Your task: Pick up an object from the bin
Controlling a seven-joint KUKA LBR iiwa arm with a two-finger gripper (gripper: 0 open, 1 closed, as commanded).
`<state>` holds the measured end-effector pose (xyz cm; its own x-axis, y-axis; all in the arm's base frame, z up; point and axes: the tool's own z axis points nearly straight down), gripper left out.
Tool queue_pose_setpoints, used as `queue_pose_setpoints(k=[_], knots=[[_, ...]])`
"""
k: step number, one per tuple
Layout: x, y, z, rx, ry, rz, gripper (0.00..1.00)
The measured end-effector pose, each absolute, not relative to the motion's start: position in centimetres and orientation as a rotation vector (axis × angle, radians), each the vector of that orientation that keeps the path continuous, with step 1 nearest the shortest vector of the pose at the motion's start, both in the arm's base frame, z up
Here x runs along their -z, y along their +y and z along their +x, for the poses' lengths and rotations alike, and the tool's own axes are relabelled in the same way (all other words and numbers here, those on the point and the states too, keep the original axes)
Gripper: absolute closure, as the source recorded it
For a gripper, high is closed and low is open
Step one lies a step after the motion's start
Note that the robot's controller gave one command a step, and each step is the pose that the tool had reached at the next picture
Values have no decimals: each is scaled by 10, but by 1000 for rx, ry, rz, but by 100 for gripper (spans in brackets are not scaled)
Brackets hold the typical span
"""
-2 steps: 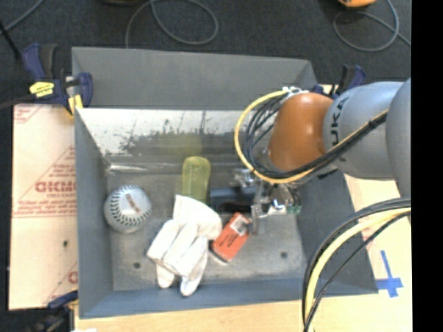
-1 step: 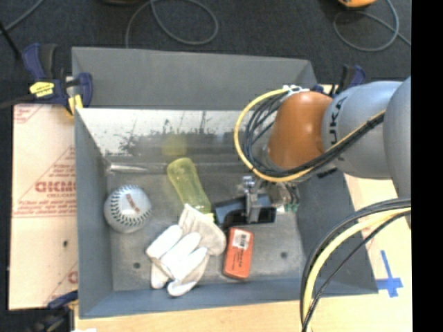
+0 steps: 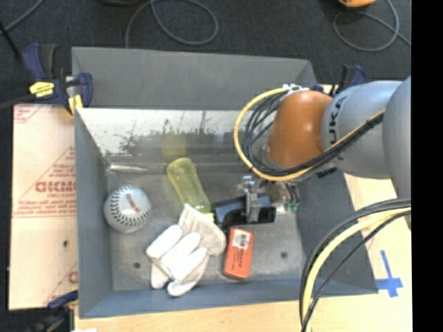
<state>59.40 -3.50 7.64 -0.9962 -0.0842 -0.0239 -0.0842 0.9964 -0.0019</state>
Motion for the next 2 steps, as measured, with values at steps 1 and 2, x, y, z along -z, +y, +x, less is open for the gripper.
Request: queue_pose_setpoints(k=[1,2], knots=[[-79,-35,594,1,3114,-130,100],[-88,-35,591,1,3120,-131,100]])
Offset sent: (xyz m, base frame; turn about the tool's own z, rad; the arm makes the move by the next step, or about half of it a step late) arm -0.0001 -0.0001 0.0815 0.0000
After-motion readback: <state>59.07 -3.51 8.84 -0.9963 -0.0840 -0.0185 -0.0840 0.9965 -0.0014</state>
